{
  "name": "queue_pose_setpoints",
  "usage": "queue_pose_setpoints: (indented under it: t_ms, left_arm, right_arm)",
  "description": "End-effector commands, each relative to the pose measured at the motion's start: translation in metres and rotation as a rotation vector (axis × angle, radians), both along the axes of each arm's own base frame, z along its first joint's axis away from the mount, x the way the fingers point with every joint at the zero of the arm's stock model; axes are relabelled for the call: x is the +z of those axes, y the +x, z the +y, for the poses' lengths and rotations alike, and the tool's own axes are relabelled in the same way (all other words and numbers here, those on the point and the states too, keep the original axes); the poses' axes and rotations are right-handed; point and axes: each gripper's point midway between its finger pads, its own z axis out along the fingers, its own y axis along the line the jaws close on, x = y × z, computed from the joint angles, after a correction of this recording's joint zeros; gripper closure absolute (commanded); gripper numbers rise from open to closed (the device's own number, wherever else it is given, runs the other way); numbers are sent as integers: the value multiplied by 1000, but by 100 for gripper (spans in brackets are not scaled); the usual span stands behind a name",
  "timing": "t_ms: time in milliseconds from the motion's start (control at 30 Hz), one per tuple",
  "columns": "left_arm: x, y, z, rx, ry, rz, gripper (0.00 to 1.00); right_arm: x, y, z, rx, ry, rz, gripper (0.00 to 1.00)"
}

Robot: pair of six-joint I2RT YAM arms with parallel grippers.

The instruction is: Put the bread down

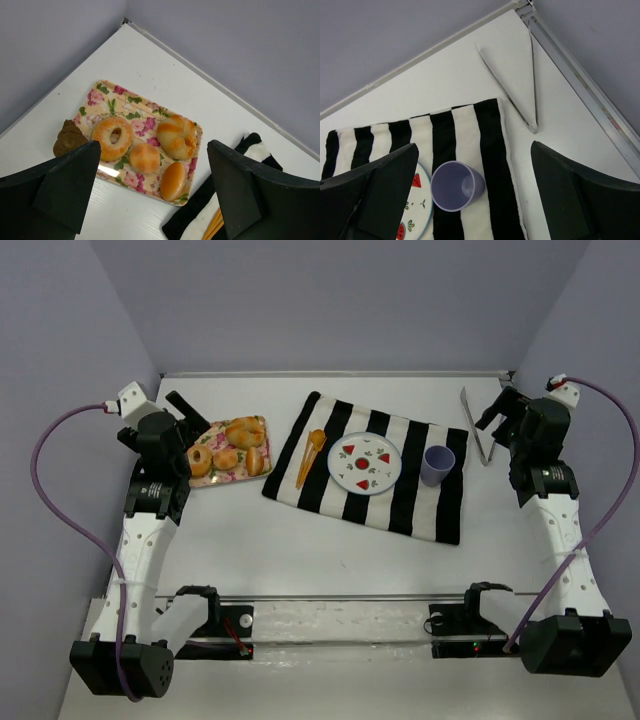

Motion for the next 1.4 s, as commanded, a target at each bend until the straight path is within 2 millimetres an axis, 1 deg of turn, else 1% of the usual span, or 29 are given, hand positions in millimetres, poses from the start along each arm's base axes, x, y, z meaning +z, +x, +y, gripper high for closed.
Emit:
queue_pose_setpoints:
  t_ms: [0,233,300,333,367,400,433,467,500,533,567,600,633,667,700,733,833,900,933,967,1000,1033,1067,1100,1133,1200,1233,1300,1367]
  left_arm:
    - [28,-1,1,8,8,-86,1]
    - [23,2,1,3,9,-78,1]
    - [19,4,-1,-5,5,-70,1]
    - [17,7,-5,-23,-1,-68,1]
    - [16,8,-5,-23,0,-66,1]
    - [14,10,-8,-43,-2,-60,1]
    - [9,13,-9,-47,-3,-47,1]
    - [8,14,-10,-50,-4,-43,1]
    - [6,15,-11,-57,-2,-35,1]
    - [4,16,-11,-57,-2,-26,1]
    - [3,16,-11,-60,-2,-23,1]
    - [2,17,-12,-64,-5,-23,1]
    - [1,17,-13,-70,-7,-25,1]
    - [1,17,-14,-74,-8,-25,1]
    - [-1,18,-15,-80,-8,-23,1]
    - [-2,18,-15,-80,-8,-20,1]
    - [-3,19,-14,-75,-6,-15,1]
    - [-7,18,-13,-67,-2,-6,1]
    - [-8,19,-12,-66,-3,-5,1]
    - [-10,19,-12,-63,1,1,1]
    - [-12,19,-11,-59,2,6,1]
    - [-13,18,-11,-58,4,9,1]
    - [-15,18,-9,-51,7,17,1]
    - [-15,18,-8,-46,10,19,1]
    - [-16,18,-8,-42,11,24,1]
    - [-15,19,-6,-35,13,22,1]
    - [-16,19,-7,-36,13,25,1]
    - [-16,20,-7,-40,16,27,1]
    - [-19,22,-7,-41,19,37,1]
  right_arm:
    - [21,1,-1,6,-29,-79,0]
    - [16,-1,-6,-21,-41,-80,0]
    - [5,3,-9,-31,-46,-46,0]
    - [-8,7,-11,-40,-43,1,0]
    - [-7,6,-11,-47,-41,5,0]
    - [-22,12,-13,-57,-34,54,0]
    - [-21,17,-15,-72,-22,64,0]
    - [-30,19,-18,-86,-25,107,0]
    - [-46,27,-20,-94,-27,160,0]
    - [-45,33,-22,-104,-25,167,0]
    - [-49,35,-33,-132,-14,187,0]
    - [-65,44,-38,-139,6,226,0]
    - [-62,52,-43,-139,24,219,0]
    - [-67,59,-43,-115,52,229,0]
    - [-71,64,-55,-130,66,241,1]
    - [-75,70,-55,-118,63,254,1]
    - [-91,98,-71,-126,21,309,1]
    - [-104,126,-83,-136,20,339,1]
    - [-136,134,-90,-144,57,409,1]
    - [-122,149,-99,-158,70,377,2]
    - [-129,156,-99,-158,86,393,3]
    - [-135,161,-106,-178,104,403,3]
    - [-156,165,-110,-194,106,445,3]
    - [-153,171,-120,-219,103,434,3]
    - [-158,170,-130,-256,92,454,4]
    - [-170,173,-139,-271,98,479,6]
    - [-177,180,-141,-272,105,483,10]
    - [-184,184,-149,-283,104,491,16]
    - [-196,190,-155,-287,77,520,18]
